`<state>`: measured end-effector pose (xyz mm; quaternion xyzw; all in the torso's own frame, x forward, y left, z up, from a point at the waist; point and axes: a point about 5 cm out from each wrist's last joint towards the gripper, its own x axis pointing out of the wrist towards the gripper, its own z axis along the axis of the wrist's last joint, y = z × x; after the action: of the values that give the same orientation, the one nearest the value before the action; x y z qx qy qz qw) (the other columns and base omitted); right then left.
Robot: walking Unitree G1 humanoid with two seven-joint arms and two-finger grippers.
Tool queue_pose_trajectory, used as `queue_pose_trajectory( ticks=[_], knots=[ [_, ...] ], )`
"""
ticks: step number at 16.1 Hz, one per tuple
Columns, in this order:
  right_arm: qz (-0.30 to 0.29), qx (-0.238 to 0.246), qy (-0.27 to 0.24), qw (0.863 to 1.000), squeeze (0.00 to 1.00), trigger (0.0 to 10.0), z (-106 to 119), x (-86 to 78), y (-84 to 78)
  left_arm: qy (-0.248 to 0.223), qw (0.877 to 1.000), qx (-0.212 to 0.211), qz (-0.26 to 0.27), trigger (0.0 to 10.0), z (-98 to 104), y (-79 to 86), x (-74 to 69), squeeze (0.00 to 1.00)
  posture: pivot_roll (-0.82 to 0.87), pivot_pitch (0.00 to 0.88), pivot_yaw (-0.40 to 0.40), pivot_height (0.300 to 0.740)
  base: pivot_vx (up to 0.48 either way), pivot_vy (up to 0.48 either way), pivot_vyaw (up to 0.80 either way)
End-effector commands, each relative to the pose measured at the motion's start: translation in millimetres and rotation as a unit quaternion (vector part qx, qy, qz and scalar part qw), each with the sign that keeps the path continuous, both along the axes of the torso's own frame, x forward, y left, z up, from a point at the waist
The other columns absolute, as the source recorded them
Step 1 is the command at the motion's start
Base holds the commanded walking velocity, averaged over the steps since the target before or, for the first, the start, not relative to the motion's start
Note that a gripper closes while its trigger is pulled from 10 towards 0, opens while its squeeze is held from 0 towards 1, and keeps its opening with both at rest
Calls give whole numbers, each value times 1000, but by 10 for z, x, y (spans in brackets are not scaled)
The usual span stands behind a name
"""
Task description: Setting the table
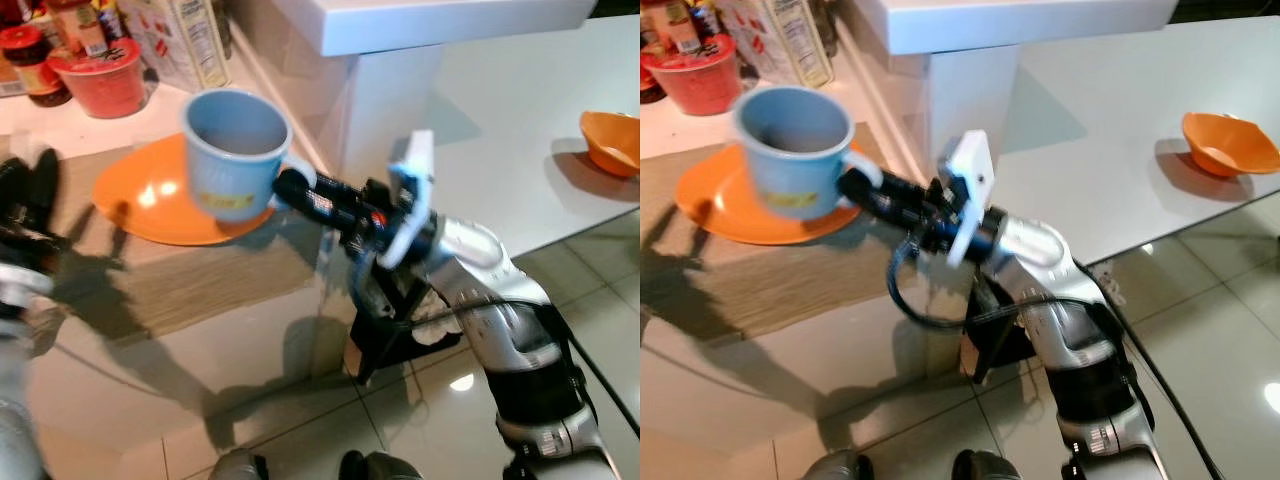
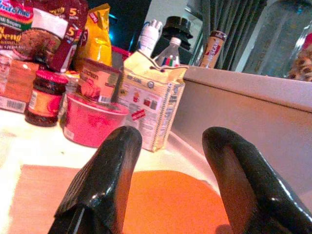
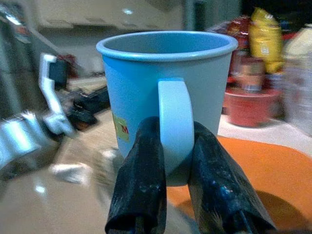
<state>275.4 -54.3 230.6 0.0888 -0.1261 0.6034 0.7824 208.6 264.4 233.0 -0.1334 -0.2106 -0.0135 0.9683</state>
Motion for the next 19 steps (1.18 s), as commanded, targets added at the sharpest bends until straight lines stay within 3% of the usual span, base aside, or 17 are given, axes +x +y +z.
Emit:
queue_pose_trajectory(
  ticks=[1, 5, 10, 15, 18, 19],
  knots=[
    [19, 13, -6, 1000, 0, 10000, 66, -49, -25, -16, 1000, -1, -9, 10000, 73, -95, -42, 0, -34, 107, -12, 740, 0, 0, 0],
    [47, 11, 5, 999, 0, 10000, 37, -117, -39, -23, 998, -36, -44, 10000, 20, -381, -79, 0, -38, 109, -10, 740, 0, -337, 0],
    [50, 5, 15, 999, 0, 10000, 12, -127, -101, -37, 995, -65, -61, 10000, 9, -410, -131, 0, -41, 113, -12, 740, 0, -442, 0],
    [-49, 0, 33, 998, 0, 10000, -49, 45, -180, 1, 994, -82, -77, 10000, -210, -461, -170, 0, -46, 119, -11, 740, 0, -437, 0],
    [-139, -4, 57, 989, 0, 10000, -188, 190, -238, 13, 991, -74, -110, 10000, -269, -610, -88, 0, -52, 117, -13, 740, 0, -436, 0],
    [-143, -3, 60, 988, 0, 10000, -200, 195, -238, 13, 991, -73, -114, 10000, -273, -626, -77, 0, -52, 117, -13, 740, 0, -435, 0]
  ],
)
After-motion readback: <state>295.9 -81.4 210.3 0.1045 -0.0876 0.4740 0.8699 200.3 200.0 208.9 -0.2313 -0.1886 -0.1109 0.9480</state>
